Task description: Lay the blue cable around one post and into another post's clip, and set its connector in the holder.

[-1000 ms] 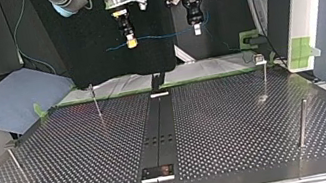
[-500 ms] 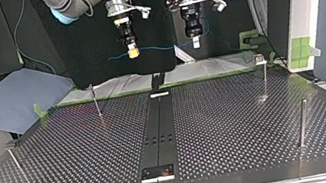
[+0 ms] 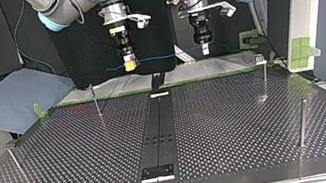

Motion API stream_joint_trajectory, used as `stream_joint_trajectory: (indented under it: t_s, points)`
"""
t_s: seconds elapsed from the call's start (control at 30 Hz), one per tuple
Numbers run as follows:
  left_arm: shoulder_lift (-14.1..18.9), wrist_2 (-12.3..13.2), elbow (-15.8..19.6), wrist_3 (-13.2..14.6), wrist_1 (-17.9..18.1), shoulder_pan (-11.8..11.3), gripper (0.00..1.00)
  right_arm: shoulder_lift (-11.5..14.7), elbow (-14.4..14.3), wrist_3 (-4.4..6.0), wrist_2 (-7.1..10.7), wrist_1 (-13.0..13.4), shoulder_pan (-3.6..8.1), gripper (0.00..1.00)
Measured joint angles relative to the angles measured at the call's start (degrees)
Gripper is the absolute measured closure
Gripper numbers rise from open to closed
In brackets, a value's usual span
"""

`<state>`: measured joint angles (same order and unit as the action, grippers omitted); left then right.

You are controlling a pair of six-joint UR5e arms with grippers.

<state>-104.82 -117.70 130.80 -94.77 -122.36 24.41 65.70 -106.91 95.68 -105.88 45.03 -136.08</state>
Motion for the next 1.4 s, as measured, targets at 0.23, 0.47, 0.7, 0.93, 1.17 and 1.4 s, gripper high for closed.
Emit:
stream_joint_trajectory:
  t_s: [0.23,0.47,0.7,0.93,1.17,1.4]
  points:
    - [3.9,-0.7,0.0,-1.2,-2.6,-2.8,1.00,3.4,2.5,-0.47,0.91,-3.4,-0.02,1.00]
    - [7.4,-3.1,-0.6,-3.1,-5.7,-3.5,1.00,5.2,5.6,-1.50,1.34,-7.2,-0.30,1.00]
    - [10.7,-3.7,-2.3,-5.4,-9.0,-4.2,1.00,5.3,8.0,-2.71,2.19,-10.6,-0.49,1.00]
    - [14.4,-5.4,-4.7,-6.6,-12.7,-5.1,1.00,5.2,10.6,-3.12,3.19,-12.5,-0.94,1.00]
    - [17.5,-6.4,-6.1,-7.5,-15.8,-5.7,1.00,4.7,13.9,-3.28,4.09,-14.3,-1.38,1.00]
    - [20.6,-7.1,-6.4,-7.6,-18.9,-6.7,1.00,2.2,17.6,-3.56,4.44,-16.2,-2.21,1.00]
